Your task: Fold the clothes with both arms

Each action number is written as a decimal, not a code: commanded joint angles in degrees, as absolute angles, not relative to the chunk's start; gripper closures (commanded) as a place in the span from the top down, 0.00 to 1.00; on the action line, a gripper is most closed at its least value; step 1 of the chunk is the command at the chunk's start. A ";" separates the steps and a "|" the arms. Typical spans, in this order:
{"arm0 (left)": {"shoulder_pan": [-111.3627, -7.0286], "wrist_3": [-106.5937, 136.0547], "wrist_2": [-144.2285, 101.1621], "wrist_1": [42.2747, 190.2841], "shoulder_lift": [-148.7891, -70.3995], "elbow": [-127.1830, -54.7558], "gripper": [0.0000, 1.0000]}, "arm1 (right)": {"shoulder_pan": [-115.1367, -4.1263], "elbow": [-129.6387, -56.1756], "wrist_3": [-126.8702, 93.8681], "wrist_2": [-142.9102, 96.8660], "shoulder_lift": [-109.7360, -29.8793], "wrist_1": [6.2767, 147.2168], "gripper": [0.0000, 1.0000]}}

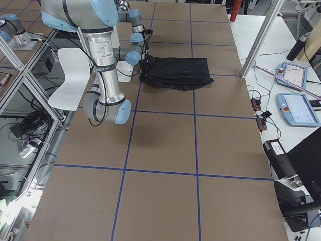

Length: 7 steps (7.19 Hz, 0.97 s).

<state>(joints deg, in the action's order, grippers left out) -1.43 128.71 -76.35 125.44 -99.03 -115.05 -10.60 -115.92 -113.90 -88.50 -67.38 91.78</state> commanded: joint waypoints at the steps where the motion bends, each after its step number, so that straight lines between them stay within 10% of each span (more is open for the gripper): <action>1: -0.27 129.37 -76.38 125.42 -99.49 -114.35 0.72 | -10.46 -116.01 -113.91 -88.51 -67.41 91.76 0.00; 4: 0.18 130.52 -76.38 125.42 -99.75 -113.38 0.42 | -10.55 -116.28 -113.82 -88.51 -67.50 91.76 0.00; 5: 0.18 130.43 -76.46 125.42 -99.67 -113.99 0.01 | -10.55 -116.28 -113.82 -88.51 -67.59 91.76 0.00; 7: 0.00 130.34 -78.83 125.51 -98.97 -114.95 0.00 | -10.55 -116.28 -113.82 -88.51 -67.68 91.76 0.00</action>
<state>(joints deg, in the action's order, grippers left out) 0.09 130.42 -77.69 125.48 -99.47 -114.23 -10.54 -116.28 -113.82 -88.51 -67.63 91.76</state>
